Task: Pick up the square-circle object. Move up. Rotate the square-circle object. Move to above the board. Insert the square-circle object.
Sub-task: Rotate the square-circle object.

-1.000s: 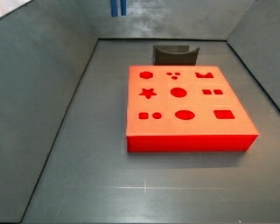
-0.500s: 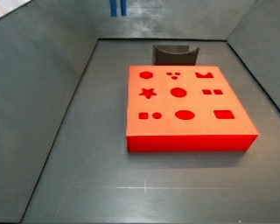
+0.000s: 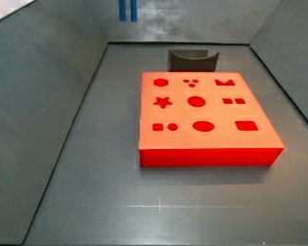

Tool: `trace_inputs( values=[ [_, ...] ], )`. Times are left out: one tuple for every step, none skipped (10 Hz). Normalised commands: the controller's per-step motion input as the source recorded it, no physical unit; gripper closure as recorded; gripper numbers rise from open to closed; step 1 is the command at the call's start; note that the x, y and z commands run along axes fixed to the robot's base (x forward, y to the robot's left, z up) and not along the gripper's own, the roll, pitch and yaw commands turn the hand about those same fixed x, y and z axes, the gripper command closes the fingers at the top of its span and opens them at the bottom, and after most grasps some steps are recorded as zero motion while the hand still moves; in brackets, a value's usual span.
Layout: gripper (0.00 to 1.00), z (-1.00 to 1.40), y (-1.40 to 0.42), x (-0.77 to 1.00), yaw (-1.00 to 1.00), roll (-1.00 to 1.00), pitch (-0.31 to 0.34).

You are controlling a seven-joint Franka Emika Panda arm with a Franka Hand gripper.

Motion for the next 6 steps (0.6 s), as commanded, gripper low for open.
trace_inputs(
  values=[
    [1.0, -1.0, 0.0, 0.02, -0.07, -0.01, 0.039],
    [1.0, -1.0, 0.0, 0.02, -0.06, -0.02, -0.002],
    [1.0, -1.0, 0.0, 0.02, -0.05, -0.02, -0.03],
    [1.0, -1.0, 0.0, 0.02, -0.05, -0.03, -0.044],
    [1.0, -1.0, 0.0, 0.02, -0.05, -0.04, -0.044],
    [1.0, -1.0, 0.0, 0.02, -0.04, -0.05, -0.04]
  ],
)
